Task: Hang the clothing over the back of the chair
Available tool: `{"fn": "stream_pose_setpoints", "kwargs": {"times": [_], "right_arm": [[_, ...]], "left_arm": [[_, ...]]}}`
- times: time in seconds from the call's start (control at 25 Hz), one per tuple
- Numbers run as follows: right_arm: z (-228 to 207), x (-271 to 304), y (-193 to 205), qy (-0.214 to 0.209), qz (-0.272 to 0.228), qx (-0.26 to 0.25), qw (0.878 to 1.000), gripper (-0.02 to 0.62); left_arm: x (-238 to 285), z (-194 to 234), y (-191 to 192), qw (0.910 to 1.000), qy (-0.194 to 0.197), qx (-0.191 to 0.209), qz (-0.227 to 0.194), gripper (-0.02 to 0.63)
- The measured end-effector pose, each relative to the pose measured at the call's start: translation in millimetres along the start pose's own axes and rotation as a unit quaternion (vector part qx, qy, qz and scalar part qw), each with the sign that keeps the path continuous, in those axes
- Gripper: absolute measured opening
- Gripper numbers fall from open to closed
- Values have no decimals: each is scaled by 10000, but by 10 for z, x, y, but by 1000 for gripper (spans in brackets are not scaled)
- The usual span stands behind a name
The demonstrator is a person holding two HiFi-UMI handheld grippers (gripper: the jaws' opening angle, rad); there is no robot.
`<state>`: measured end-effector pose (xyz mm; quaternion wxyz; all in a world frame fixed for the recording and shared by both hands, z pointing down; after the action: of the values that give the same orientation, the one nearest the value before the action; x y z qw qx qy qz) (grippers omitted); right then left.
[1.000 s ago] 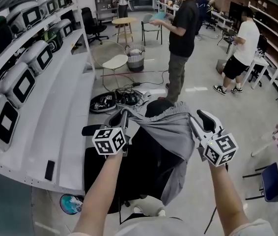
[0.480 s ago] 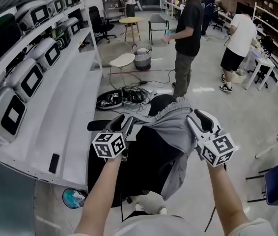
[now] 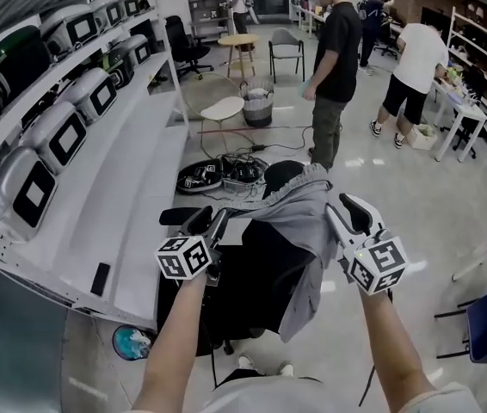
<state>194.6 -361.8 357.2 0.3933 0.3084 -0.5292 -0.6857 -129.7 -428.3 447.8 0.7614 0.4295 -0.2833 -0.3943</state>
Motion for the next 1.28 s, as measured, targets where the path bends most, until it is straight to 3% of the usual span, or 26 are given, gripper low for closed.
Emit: {"fn": "stream_pose_setpoints", "kwargs": {"times": [0.12,0.28,0.48,0.68,0.76,0.88,1.28], "right_arm": [[57,-30,-16,-60,-14,-27,10000,158],[156,-38,-54,-141,-19,-145,9998,158],[247,-82,-76,-159,-38,-181,9997,158],[307,-163,-111,-79,-65,-192,9998,156],[349,-203,-99,-75,-71,-181,9998,153],[424,-283,-98,-82,-132,-156,9998,143],[759,-512,-22,-318,-332,59,9989,97]], "left_arm": [[-8,-178,30,9988,298,236,292,198],[-36,-473,72,9955,397,755,404,242],[-140,-690,33,9912,72,1298,237,242],[-257,-928,-16,9889,-216,1469,70,241],[-274,-1095,40,9881,-207,1526,59,205],[-309,-1344,148,9881,-142,1531,0,58],[-584,-1942,393,9890,231,1452,-160,14]]}}
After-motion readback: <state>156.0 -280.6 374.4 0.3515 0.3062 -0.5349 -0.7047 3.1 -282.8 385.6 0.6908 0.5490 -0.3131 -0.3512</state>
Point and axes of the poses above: the fingertips, and each gripper's own axes: x forward along the fingers, z to its left, y out of its underside, the point moved 7 cm from there along -x, backward along the fingers, and after that the axes turned 7 degrees about -x, right-handed, at the moved point
